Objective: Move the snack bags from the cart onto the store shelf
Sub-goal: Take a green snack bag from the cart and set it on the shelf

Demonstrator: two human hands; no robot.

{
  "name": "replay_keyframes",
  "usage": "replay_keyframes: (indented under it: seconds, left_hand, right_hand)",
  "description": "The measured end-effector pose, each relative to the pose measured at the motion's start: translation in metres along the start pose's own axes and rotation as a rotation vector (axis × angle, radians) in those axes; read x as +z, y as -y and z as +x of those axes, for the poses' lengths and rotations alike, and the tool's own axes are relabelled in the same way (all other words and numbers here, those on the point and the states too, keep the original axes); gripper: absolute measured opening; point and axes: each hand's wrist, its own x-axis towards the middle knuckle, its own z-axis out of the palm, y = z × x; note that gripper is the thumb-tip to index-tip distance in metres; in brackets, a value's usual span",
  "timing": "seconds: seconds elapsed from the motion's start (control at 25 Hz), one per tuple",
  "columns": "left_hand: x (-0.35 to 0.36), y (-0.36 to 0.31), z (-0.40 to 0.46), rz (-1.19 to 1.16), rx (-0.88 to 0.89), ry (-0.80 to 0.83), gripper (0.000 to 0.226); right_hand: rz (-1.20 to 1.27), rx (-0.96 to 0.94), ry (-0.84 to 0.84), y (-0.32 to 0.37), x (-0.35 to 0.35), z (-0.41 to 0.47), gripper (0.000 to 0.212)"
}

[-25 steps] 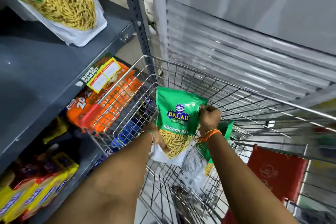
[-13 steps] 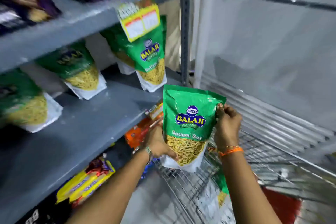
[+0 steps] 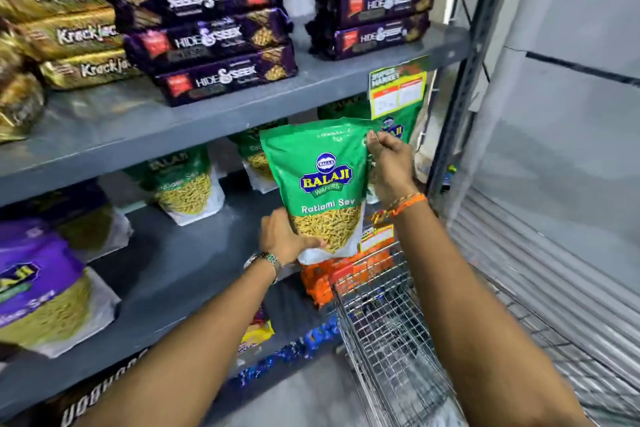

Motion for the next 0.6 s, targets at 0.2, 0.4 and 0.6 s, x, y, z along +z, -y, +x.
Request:
replay_keyframes:
  seconds: [0.2, 0.4, 0.6]
  left_hand:
    - [-0.002, 0.016, 0.029, -0.131, -0.096, -0.063, 0.085]
    - [0.009, 0.024, 0.049, -0.221, -0.113, -0.099, 0.077]
    - [0.017, 0.022, 0.062, -0.273, -0.127, -0.139, 0.075]
  right_hand:
    - [-0.008, 0.108, 0.077, -0.015, 0.034, 0.016, 0.030]
    - [0.020, 0.125, 0.083, -0.030, 0.035, 0.030, 0.020]
    - [0.013, 0.143, 0.162, -0.030, 0.028, 0.032, 0.015]
